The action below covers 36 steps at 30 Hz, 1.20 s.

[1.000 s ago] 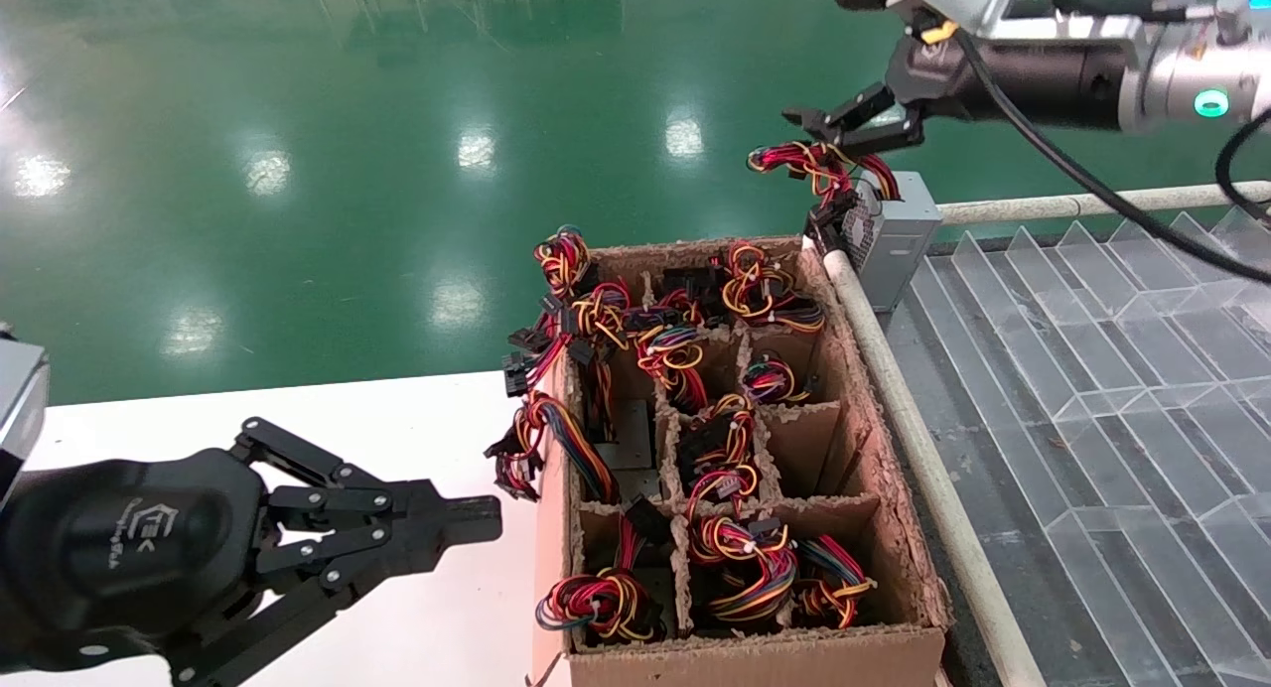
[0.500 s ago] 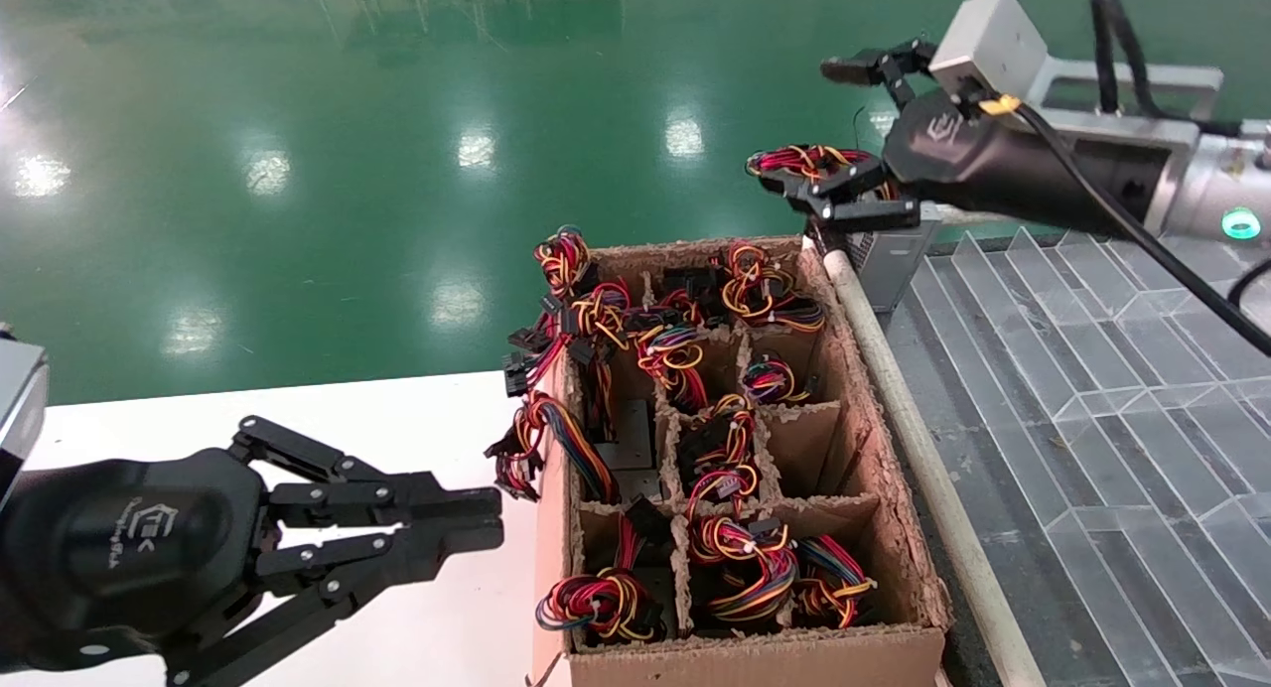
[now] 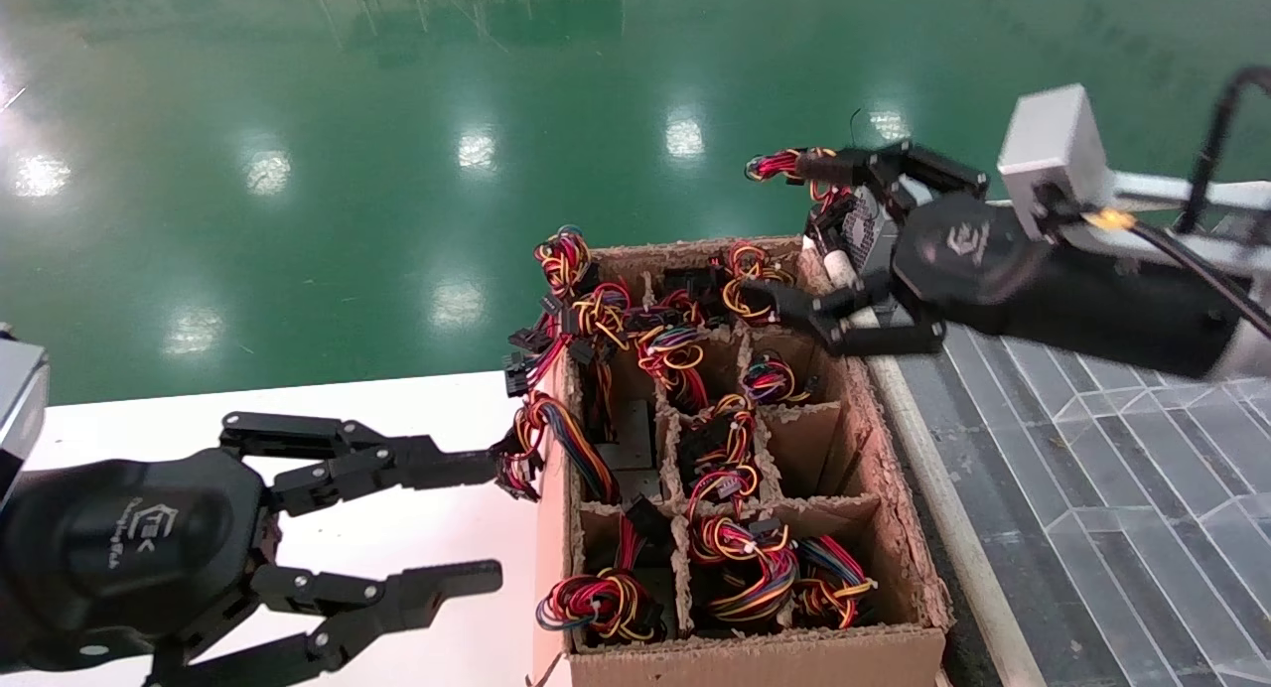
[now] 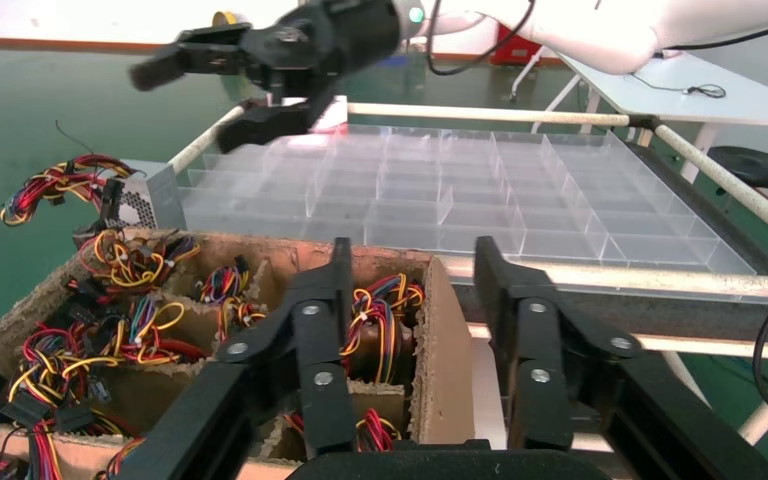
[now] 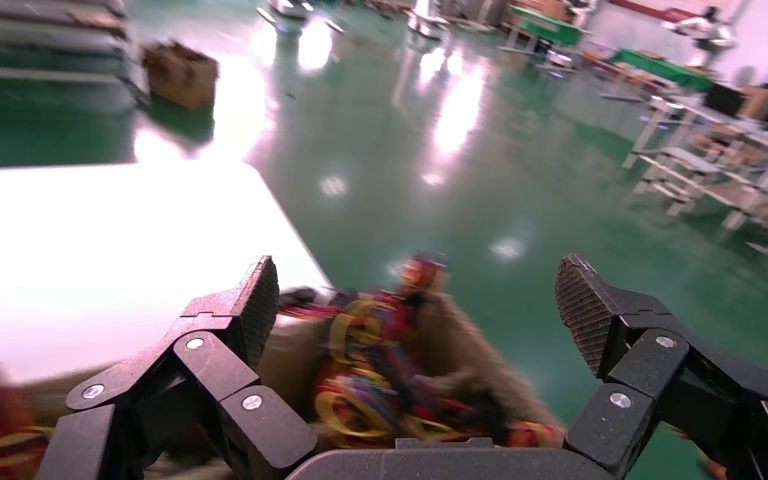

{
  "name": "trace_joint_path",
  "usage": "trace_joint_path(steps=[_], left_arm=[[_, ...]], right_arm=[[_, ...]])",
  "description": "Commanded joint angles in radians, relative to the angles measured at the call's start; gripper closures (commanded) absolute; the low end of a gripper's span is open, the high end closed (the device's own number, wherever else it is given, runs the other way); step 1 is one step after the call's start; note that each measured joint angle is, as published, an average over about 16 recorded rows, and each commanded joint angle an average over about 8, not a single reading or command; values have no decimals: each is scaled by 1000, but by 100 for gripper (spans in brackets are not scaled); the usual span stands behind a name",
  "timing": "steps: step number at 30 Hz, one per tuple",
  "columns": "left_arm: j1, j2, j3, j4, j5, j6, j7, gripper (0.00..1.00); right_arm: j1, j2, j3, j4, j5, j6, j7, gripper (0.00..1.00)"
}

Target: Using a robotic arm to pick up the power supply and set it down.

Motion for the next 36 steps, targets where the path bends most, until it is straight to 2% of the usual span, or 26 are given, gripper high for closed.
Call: trace_joint_path(steps=[1,20,24,36], left_arm=[[0,0,0,0,0,0,0,0],[0,0,1,0,-1,-1,0,0],[0,0,1,0,-1,-1,1,0],[0,0,1,0,-1,-1,1,0]], right_arm=[[-36,18,8,42,30,-15,26,0],[-346,177,73,404,293,-145,248,0],[-368,188,78,428,312,-154,259,0],[-348,179,75,405,295,-145,248,0]])
